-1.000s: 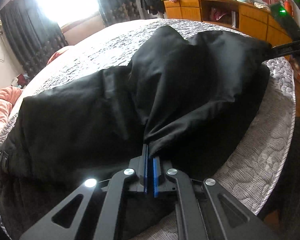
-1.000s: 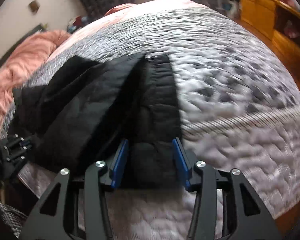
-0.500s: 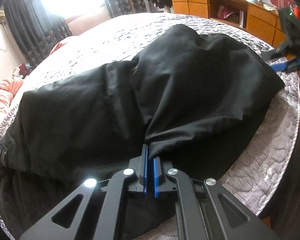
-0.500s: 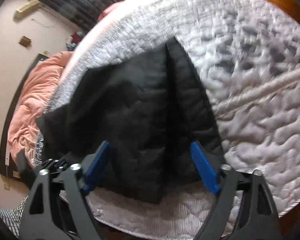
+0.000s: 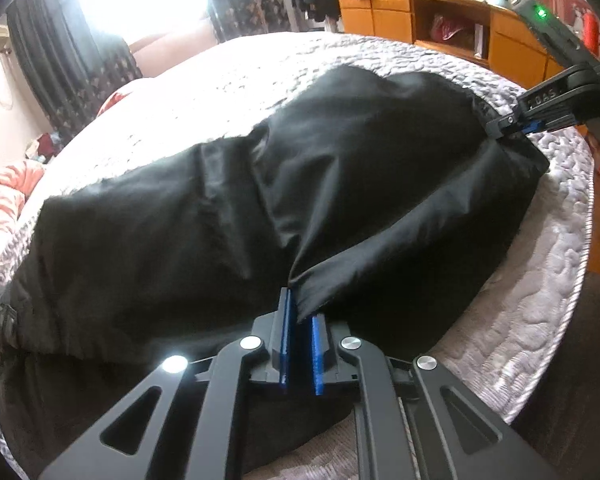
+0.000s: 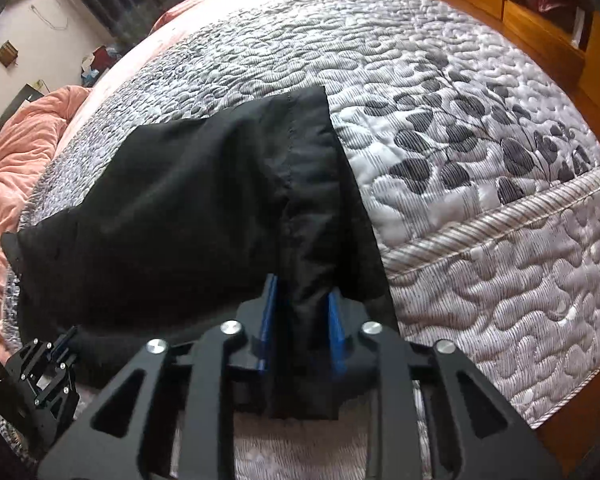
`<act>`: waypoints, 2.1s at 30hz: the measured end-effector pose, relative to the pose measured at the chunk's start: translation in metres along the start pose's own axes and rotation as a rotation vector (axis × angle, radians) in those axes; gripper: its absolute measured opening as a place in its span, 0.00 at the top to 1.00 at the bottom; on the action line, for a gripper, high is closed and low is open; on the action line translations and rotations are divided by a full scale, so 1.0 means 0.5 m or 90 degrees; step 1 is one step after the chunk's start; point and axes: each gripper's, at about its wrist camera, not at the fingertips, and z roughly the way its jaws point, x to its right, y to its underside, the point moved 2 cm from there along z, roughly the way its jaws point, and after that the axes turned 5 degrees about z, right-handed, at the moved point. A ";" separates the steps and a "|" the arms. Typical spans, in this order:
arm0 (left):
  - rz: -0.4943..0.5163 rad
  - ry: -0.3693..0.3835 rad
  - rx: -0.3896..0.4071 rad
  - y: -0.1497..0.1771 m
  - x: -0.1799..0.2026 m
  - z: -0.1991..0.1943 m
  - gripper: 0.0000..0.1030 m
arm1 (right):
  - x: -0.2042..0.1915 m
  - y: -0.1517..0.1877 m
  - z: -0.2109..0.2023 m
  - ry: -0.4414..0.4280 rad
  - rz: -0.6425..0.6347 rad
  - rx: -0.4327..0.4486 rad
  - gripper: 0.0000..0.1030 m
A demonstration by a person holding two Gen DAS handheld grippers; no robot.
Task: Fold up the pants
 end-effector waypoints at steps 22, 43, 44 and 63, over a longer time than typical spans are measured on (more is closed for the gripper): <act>-0.026 0.053 -0.014 0.008 -0.044 -0.036 0.77 | -0.250 0.068 0.086 -0.005 -0.109 -0.072 0.66; -0.534 0.165 -0.103 0.113 -0.497 -0.006 0.45 | -0.261 0.065 0.098 0.024 -0.113 -0.078 0.66; -0.532 0.161 -0.107 0.108 -0.495 0.005 0.45 | -0.261 0.064 0.099 0.025 -0.113 -0.080 0.66; -0.451 -0.007 0.059 0.181 -0.300 -0.182 0.91 | -0.240 0.049 0.105 0.026 -0.111 -0.110 0.66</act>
